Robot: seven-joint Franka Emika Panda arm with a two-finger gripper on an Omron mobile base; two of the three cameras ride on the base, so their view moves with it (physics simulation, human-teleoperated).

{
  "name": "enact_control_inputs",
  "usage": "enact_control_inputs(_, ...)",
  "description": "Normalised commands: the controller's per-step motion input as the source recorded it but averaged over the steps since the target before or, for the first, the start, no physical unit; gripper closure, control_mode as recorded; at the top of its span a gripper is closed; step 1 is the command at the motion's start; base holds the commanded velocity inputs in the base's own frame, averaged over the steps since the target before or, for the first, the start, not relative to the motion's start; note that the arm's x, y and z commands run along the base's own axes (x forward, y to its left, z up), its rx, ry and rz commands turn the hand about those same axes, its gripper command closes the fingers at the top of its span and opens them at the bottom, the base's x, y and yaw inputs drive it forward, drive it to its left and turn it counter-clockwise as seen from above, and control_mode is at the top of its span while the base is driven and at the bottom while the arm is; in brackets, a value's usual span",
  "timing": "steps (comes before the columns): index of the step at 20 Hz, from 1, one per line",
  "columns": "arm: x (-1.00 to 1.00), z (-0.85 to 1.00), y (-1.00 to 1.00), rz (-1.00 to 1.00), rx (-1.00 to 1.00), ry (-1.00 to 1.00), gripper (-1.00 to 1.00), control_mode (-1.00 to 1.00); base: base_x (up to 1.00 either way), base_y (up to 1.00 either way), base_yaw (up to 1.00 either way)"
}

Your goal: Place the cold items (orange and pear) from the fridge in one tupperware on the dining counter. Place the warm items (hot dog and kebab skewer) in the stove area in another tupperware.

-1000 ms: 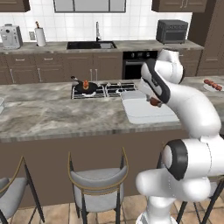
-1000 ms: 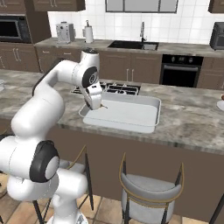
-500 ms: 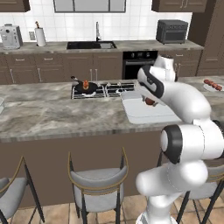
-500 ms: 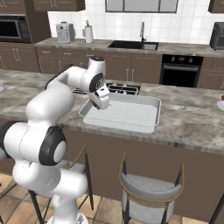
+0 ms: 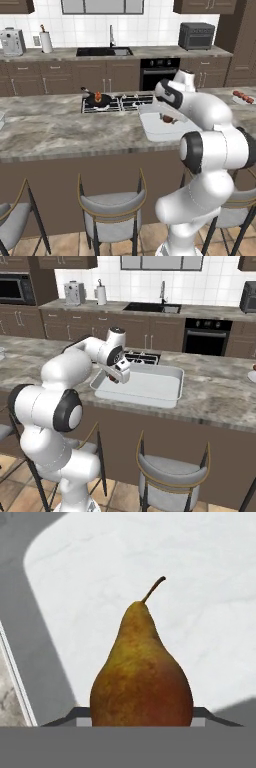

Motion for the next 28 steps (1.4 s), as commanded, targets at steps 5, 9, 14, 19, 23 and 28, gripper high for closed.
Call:
enact_control_inputs(5,0.36,-0.25,-0.09,0.22,0.00,0.01,1.00,-1.00,0.00,0.00,0.00)
enact_control_inputs(9,0.33,-0.27,-0.05,0.21,0.00,0.00,1.00,-1.00,0.00,0.00,0.00)
enact_control_inputs(14,0.30,-0.29,0.00,0.17,0.00,0.09,1.00,-1.00,0.00,0.00,0.00)
enact_control_inputs(19,0.24,-0.32,0.00,0.14,0.00,0.10,1.00,-1.00,0.00,0.00,0.00)
enact_control_inputs(23,0.12,-0.35,0.00,0.17,0.00,0.08,-1.00,-1.00,0.00,0.00,0.00)
enact_control_inputs(28,0.01,-0.32,0.00,0.20,0.00,0.00,-1.00,-1.00,0.00,0.00,0.00)
